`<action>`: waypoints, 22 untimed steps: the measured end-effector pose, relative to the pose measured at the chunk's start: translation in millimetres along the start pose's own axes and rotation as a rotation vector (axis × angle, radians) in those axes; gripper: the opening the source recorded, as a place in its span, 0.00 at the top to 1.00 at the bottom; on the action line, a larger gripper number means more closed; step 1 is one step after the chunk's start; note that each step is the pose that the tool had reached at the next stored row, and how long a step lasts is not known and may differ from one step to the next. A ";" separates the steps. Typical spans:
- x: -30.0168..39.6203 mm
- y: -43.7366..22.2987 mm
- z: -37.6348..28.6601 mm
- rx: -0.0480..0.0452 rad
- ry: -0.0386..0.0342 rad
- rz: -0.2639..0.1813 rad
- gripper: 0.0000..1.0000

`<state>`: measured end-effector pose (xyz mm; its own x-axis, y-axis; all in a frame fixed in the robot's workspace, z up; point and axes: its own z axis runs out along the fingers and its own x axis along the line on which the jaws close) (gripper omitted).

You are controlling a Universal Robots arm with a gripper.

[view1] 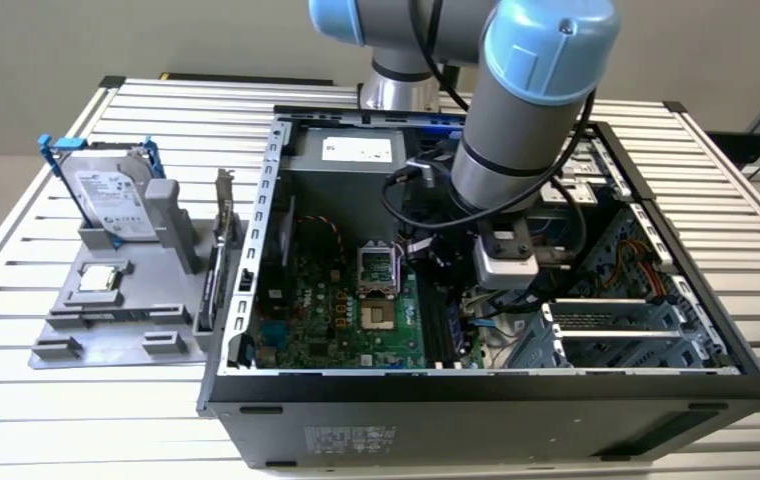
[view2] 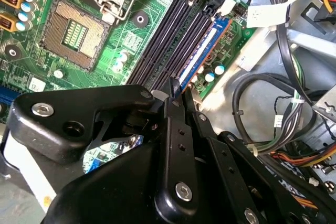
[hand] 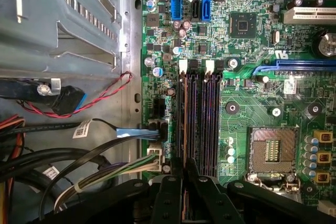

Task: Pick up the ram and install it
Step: 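Insert the ram into the slot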

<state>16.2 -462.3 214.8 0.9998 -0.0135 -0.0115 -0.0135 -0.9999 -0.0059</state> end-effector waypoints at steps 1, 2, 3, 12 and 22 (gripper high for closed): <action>0.0 0.0 0.5 -0.0001 0.0000 0.000 1.00; 0.0 0.0 1.2 -0.0001 0.0000 0.001 1.00; 0.0 0.0 1.8 -0.0001 0.0000 0.001 1.00; 0.0 0.0 3.5 -0.0001 0.0000 0.001 1.00; 0.0 0.0 4.1 -0.0001 0.0000 0.001 0.00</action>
<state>16.1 -462.3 210.7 0.9998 -0.0148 -0.0116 -0.0149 -0.9999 -0.0058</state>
